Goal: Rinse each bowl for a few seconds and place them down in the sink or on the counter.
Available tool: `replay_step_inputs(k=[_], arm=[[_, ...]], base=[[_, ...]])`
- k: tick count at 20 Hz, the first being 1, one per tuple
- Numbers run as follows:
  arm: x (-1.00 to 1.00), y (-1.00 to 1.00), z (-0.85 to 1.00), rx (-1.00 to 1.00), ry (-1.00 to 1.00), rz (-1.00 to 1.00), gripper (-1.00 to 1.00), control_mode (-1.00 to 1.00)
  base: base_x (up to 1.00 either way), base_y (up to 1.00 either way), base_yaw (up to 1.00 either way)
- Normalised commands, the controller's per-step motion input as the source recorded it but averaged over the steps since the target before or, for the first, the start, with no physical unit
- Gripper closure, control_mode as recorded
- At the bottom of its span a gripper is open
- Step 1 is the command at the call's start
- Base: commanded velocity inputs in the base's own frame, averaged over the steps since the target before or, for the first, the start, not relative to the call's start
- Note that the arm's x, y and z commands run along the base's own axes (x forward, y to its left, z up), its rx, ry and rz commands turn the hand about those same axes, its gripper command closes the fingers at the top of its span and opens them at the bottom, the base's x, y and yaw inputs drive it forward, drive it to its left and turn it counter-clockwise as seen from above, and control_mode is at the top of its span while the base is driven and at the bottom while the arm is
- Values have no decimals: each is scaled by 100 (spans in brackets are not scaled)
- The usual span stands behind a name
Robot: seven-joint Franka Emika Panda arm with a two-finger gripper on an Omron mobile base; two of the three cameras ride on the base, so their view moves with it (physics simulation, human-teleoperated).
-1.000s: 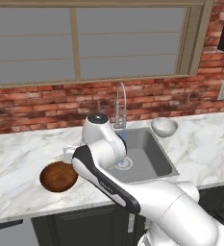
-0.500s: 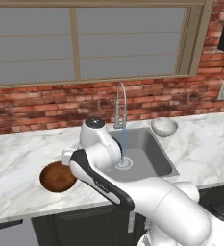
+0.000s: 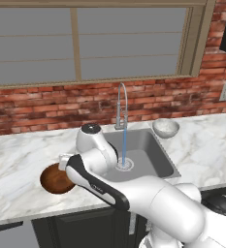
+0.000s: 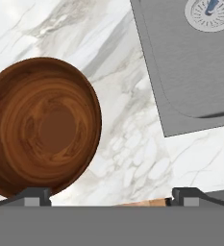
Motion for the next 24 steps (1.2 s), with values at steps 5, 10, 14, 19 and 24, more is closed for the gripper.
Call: replay_step_inputs(k=[5,10,14,19,24], arm=[[7,8,-18,0,0,0,-100,-100],[10,7,-17,0,0,0,-100,-100],[14,10,-17,0,0,0,-100,-100],[17,11,-16,0,0,0,-100,-100],[17,11,-18,0,0,0,-100,-100]], base=[[0,0,0],[0,0,0],[0,0,0],[0,0,0],[0,0,0]])
